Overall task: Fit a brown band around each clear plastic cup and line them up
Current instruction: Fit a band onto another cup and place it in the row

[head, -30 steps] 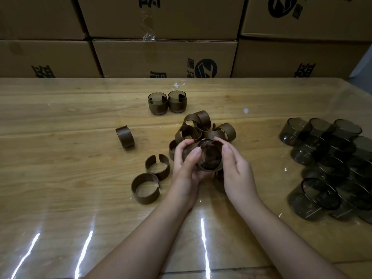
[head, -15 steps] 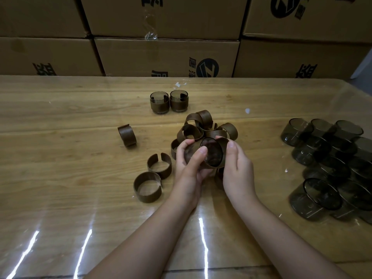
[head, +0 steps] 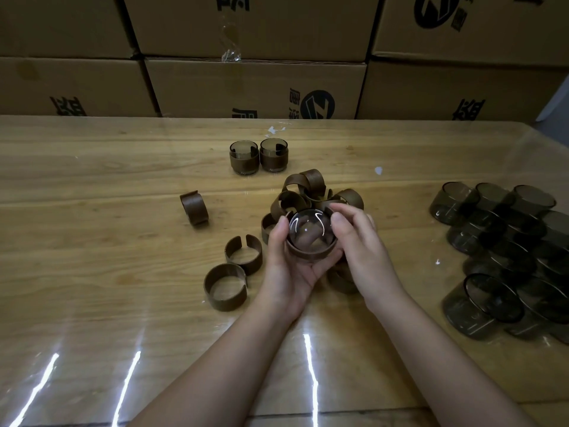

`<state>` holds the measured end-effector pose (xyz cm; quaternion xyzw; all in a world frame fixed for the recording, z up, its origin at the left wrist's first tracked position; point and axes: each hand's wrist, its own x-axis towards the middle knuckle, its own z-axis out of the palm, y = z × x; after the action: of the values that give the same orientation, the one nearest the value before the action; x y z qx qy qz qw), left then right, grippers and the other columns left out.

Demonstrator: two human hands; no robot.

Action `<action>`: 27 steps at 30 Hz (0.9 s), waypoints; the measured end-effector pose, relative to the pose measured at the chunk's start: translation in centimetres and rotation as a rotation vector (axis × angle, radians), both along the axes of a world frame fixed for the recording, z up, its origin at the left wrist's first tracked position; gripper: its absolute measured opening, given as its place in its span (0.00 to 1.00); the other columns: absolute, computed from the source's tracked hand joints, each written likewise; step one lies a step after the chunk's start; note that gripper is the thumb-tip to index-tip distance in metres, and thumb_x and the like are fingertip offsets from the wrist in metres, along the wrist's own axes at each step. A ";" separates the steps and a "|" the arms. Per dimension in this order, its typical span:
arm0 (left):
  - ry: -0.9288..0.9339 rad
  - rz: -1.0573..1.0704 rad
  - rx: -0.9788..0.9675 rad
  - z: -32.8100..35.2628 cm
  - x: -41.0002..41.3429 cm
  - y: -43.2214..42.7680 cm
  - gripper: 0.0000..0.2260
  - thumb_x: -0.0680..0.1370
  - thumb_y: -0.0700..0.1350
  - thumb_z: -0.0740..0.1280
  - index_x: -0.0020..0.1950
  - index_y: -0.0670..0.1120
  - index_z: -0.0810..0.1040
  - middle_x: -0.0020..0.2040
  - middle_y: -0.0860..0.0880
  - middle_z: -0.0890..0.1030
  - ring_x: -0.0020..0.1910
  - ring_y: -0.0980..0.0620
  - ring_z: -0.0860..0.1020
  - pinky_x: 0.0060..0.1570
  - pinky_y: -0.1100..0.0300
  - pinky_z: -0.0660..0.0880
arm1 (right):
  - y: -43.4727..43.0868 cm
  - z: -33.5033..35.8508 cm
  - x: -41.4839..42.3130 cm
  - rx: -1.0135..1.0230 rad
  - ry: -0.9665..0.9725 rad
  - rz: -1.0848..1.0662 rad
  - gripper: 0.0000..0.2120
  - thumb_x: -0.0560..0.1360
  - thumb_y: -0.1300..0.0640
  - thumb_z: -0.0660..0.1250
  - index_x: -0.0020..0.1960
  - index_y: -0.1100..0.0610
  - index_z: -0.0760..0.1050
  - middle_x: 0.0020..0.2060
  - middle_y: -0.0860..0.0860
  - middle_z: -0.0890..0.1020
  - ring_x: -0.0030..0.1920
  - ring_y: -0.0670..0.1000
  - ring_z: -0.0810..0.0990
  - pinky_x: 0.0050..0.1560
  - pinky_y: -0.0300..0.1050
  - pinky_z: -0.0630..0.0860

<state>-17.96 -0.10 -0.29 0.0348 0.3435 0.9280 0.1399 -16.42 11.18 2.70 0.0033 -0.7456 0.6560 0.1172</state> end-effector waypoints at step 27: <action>0.059 -0.284 0.100 0.0 -0.6 -1.0 0.21 0.77 0.55 0.67 0.63 0.41 0.80 0.64 0.42 0.79 0.64 0.44 0.77 0.67 0.50 0.70 | 0.7 0.1 -0.2 -0.862 -0.114 0.280 0.26 0.71 0.64 0.64 0.68 0.51 0.70 0.55 0.56 0.81 0.58 0.53 0.81 0.58 0.45 0.78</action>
<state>-18.61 -1.09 -0.31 0.1173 0.2923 0.9134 0.2578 -16.63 11.89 2.78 0.0187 -0.4024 0.9150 -0.0230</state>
